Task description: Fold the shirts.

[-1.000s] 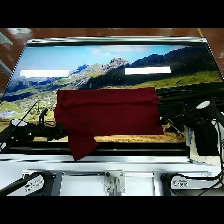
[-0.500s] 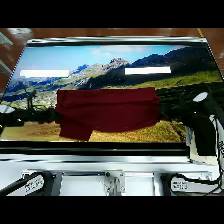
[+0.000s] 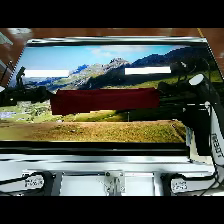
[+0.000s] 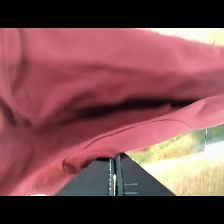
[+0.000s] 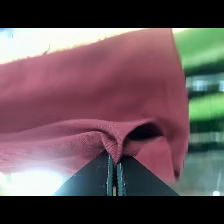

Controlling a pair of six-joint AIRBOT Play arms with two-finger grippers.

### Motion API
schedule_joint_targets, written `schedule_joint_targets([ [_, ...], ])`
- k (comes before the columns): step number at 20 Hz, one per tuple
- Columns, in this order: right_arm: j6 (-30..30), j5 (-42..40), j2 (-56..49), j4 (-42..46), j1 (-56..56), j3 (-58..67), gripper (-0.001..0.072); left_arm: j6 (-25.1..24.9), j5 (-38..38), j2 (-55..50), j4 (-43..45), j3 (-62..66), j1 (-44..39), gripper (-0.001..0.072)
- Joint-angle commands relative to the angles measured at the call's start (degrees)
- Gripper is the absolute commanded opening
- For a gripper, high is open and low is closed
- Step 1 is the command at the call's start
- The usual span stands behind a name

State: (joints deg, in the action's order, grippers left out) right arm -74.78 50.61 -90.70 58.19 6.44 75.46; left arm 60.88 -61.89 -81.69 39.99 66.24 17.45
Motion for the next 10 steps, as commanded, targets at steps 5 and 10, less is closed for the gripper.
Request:
schedule_joint_targets([
  [5,-4.42,-2.71,-13.07,0.90,-1.66,8.85,0.0059,3.91,-0.55,-17.16,-3.96,12.46,-0.59,0.0042],
  [10,-4.50,-1.53,-14.69,1.51,-1.31,8.87,0.0545,6.05,-1.55,-19.69,-3.41,12.59,-0.57,0.0615],
])
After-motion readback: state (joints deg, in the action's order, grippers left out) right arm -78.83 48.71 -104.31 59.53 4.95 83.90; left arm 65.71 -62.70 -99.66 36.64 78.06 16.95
